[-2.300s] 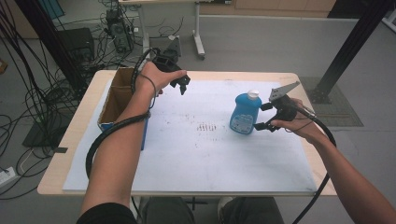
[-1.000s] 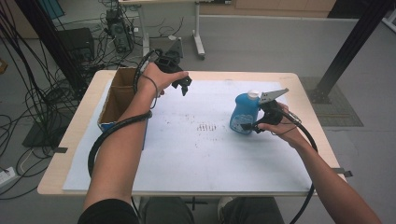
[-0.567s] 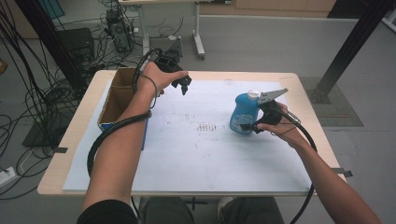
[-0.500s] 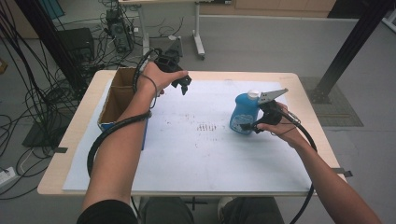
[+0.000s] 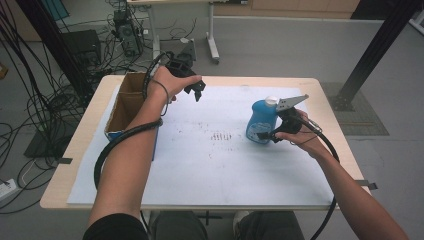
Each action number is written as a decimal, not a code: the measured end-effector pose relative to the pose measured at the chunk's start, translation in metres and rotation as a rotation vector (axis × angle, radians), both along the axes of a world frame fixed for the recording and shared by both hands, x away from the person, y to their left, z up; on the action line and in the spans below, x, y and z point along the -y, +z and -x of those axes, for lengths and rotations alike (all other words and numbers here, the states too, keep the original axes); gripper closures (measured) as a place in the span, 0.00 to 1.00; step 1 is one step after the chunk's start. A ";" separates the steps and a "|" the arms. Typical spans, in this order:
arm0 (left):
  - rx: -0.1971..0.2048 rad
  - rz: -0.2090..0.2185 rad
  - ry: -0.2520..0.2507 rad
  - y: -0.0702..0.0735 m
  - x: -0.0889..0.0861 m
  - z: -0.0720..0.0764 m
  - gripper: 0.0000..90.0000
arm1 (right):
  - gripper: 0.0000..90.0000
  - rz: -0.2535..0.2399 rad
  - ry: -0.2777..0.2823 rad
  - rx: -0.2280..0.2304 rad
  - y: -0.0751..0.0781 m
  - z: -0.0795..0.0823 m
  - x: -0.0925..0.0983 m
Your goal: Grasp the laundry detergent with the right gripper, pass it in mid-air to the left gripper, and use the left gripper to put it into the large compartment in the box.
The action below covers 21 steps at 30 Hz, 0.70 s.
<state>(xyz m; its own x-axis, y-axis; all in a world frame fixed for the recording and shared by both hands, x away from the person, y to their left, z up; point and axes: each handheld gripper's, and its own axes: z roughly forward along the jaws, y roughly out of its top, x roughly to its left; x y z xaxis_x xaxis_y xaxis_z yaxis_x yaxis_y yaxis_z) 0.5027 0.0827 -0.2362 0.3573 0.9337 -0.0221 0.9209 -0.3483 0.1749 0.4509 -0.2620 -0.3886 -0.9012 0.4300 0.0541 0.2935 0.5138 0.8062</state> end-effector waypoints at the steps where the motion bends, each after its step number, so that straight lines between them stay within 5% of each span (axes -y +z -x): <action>1: 0.000 -0.002 -0.001 0.000 0.000 0.000 0.06 | 0.03 -0.001 0.000 0.000 0.000 0.000 0.000; 21: 0.006 0.000 -0.003 0.003 0.001 -0.001 0.06 | 0.03 -0.003 0.010 0.006 0.001 0.001 -0.001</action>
